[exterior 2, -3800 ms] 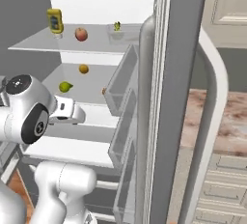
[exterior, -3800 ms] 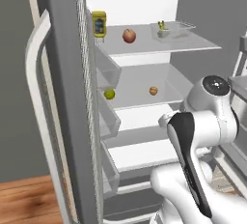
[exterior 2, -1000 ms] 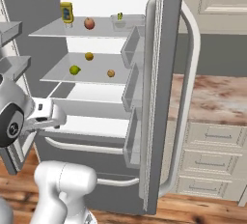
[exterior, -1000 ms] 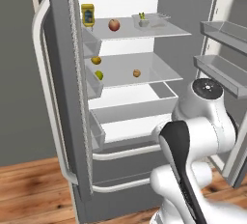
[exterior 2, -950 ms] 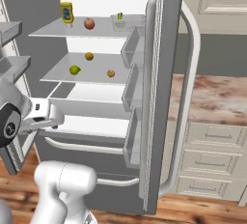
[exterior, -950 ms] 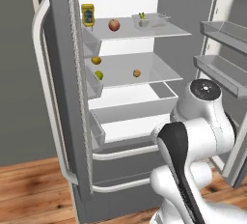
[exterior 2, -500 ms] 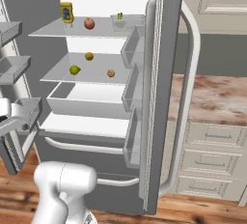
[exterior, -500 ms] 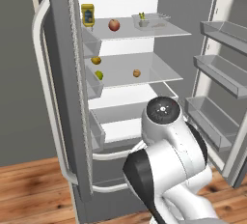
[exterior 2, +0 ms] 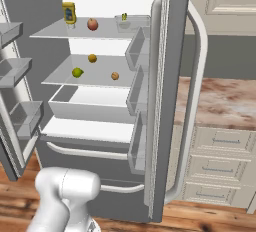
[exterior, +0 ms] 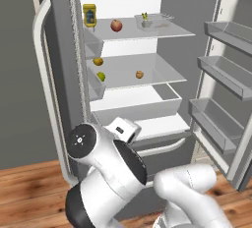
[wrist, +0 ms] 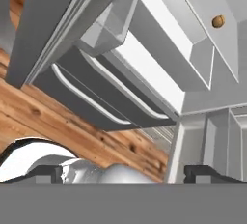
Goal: Place the tupperware on the top shelf of the fridge. Make space for the tupperware among the existing items by rearranging them on the shelves if needed. Close the fridge door when finished.
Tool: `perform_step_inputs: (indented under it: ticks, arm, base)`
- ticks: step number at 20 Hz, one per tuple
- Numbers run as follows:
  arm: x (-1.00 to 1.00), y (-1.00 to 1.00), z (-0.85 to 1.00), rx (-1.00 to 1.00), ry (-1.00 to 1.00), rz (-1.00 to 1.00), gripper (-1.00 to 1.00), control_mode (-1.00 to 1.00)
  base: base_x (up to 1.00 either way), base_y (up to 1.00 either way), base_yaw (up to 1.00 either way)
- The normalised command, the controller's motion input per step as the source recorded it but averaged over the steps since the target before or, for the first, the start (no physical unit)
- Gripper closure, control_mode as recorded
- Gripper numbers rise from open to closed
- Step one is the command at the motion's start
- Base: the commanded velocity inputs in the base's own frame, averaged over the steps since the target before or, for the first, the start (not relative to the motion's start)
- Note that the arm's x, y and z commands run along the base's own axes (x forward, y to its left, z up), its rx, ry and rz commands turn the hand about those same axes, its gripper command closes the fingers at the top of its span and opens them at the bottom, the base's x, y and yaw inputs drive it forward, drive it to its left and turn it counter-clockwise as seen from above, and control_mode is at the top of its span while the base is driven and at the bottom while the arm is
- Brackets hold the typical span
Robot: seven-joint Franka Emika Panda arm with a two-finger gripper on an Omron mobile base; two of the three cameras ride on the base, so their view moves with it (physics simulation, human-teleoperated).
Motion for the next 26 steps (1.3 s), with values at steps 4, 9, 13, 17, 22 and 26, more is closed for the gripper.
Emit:
perform_step_inputs:
  ticks: [4, 9, 13, 17, 22, 26]
  arm:
    - [0.29, 0.76, -0.02, -0.21, 0.01, 0.0, -1.0, -1.0]
    - [0.4, 0.76, -0.02, -0.22, 0.0, 0.0, -1.0, -1.0]
    - [0.47, 0.74, -0.18, -0.22, 0.01, 0.0, -1.0, -1.0]
    - [0.44, 0.67, -0.22, -0.22, 0.0, -0.03, -1.0, -1.0]
    - [0.34, 0.65, -0.19, -0.23, 0.0, -0.04, -1.0, -1.0]
    - [0.23, 0.61, -0.41, -0.22, 0.0, 0.0, -1.0, -1.0]
  base:
    - [0.0, 0.0, 0.0]
    - [0.0, 0.0, 0.0]
    - [0.0, 0.0, 0.0]
    - [0.0, 0.0, 0.0]
    - [0.0, 0.0, 0.0]
    - [0.0, 0.0, 0.0]
